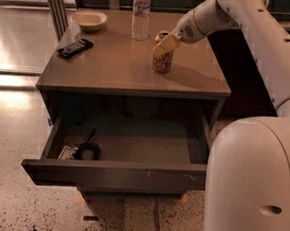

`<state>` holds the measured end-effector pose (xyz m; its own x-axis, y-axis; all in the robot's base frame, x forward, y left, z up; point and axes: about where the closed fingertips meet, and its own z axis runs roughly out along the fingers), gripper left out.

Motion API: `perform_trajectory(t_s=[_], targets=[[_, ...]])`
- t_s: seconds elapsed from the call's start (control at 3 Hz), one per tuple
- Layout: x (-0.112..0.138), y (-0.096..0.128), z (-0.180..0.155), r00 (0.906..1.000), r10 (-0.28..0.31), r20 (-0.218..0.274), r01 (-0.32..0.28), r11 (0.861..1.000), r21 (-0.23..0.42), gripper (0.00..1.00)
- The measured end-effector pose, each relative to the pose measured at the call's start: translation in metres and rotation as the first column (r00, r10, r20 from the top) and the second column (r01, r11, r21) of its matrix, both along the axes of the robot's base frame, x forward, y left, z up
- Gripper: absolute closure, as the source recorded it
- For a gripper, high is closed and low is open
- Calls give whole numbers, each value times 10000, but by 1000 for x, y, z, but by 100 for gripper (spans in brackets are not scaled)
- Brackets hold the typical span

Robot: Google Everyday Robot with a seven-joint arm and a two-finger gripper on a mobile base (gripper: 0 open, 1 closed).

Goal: Pick orange can from top drawer and place on counter

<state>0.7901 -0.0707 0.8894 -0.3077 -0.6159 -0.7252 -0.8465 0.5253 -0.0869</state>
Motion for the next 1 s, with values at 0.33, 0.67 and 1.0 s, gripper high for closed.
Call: perform_trajectory(t_s=[0.33, 0.67, 1.0], targets=[[0, 0, 0, 10000, 0, 0, 0, 10000, 0, 27], [0, 0, 0, 10000, 1, -1, -1, 10000, 0, 3], [0, 0, 0, 10000, 1, -1, -1, 10000, 0, 0]])
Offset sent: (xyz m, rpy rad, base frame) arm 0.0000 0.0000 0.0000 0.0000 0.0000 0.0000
